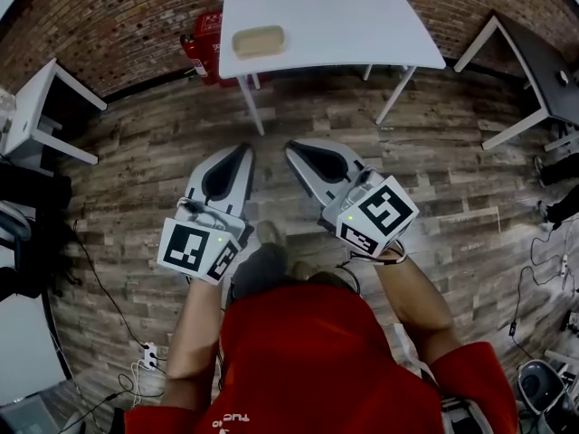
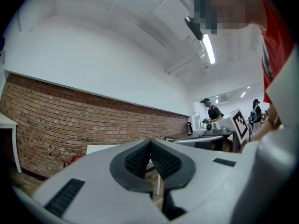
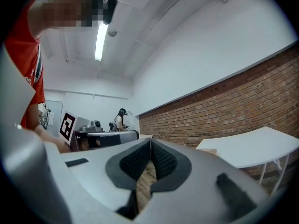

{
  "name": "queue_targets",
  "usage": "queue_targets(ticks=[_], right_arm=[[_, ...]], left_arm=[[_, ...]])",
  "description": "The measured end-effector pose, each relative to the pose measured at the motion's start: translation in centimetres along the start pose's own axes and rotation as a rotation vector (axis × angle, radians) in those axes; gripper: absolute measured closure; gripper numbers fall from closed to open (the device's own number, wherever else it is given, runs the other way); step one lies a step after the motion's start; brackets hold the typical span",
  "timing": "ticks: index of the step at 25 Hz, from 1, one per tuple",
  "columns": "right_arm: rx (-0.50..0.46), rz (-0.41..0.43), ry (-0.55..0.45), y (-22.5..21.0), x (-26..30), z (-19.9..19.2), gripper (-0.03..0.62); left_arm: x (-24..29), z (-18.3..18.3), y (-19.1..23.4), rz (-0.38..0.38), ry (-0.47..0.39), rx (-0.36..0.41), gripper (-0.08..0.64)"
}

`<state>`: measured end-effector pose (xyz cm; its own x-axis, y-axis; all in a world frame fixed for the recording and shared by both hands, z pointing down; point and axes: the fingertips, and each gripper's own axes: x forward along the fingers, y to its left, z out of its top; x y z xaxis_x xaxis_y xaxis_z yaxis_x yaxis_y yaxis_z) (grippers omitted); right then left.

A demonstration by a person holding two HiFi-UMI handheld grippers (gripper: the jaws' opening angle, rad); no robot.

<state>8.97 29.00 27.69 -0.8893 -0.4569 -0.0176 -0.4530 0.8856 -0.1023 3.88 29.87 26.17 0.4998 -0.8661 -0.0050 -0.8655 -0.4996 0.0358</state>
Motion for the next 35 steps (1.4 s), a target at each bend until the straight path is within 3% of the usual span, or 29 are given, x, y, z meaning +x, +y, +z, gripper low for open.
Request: queue_targets(ticks=[9, 16, 25, 35], right_arm=[[-0.034, -0.018, 0.025, -4.4, 3.7, -1.0, 0.561], [-0.002, -0.032, 0.045, -10.7, 11.4, -1.4, 0.56], [0.036, -0.076, 0.048, -18.8, 21.0, -1.3, 0.56], [-0.006, -0.124, 0.115, -24.2, 25.2, -3.2, 0.56]], left_arm=[[3.9, -1.0, 4.8, -0.003, -0.008, 0.009, 0.548], [9.3, -1.2, 13.7, -0.017, -0.014, 0.03, 0.548], [16.9, -2.5, 24.1, -0.105, 0.032, 0.031, 0.548], [22.0, -4.9, 29.3, -0.14, 0.076, 0.025, 0.548]])
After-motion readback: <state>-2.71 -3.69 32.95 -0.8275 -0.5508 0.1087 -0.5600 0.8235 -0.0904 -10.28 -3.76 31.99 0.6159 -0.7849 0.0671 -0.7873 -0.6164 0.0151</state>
